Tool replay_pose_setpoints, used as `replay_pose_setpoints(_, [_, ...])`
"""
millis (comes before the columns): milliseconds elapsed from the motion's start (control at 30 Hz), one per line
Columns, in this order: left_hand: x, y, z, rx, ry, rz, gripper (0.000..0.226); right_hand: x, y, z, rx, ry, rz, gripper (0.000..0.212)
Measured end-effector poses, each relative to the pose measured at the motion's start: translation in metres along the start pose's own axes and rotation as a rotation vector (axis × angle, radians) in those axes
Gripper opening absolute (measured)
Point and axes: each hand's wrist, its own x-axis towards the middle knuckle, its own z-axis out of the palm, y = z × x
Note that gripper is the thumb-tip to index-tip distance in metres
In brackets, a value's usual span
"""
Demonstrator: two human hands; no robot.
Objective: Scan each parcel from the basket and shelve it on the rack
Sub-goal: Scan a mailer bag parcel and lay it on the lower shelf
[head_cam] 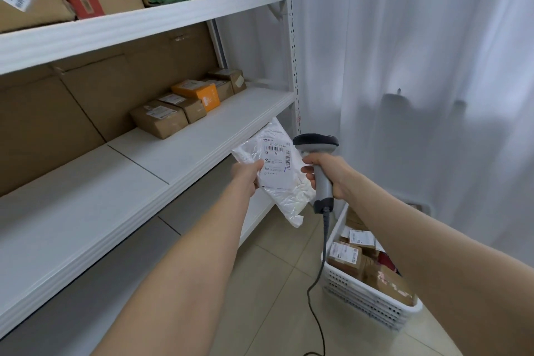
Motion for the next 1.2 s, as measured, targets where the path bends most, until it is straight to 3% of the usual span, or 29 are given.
replay_pose_setpoints(200, [0.002,0.021,-0.043,-0.061,0.175,0.122,0.014,0.008,0.011,0.010,0.091,0.162,0.013,0.037])
replay_pose_setpoints(300, [0.002,0.026,-0.062,-0.113,0.187,0.151,0.013,0.010,0.018,0.024,0.131,0.117,0.060,0.046])
replay_pose_setpoints(433, [-0.003,0.034,-0.086,-0.154,0.172,0.111,0.018,0.014,0.025,0.055,0.163,0.000,0.122,0.033])
replay_pose_setpoints(533, [-0.006,0.047,-0.110,-0.187,0.044,-0.011,0.042,0.021,0.027,0.088,0.065,0.011,0.107,0.011])
replay_pose_setpoints(633, [-0.008,0.051,-0.134,-0.212,-0.176,-0.116,0.044,0.031,0.022,0.123,0.026,0.036,0.047,0.013])
replay_pose_setpoints(700, [-0.001,0.052,-0.149,-0.206,-0.193,-0.118,0.047,0.038,0.018,0.145,0.058,0.003,0.007,0.014])
replay_pose_setpoints(933, [0.064,0.077,-0.205,-0.246,0.169,0.059,0.042,0.086,-0.004,0.225,0.174,-0.124,-0.027,0.013])
replay_pose_setpoints(1100, [0.156,0.104,-0.253,-0.234,0.311,0.032,0.025,0.147,-0.024,0.290,0.174,-0.162,0.032,0.011])
replay_pose_setpoints(1200, [0.218,0.122,-0.279,-0.156,0.422,-0.004,0.044,0.187,-0.033,0.334,0.151,-0.168,0.079,0.013])
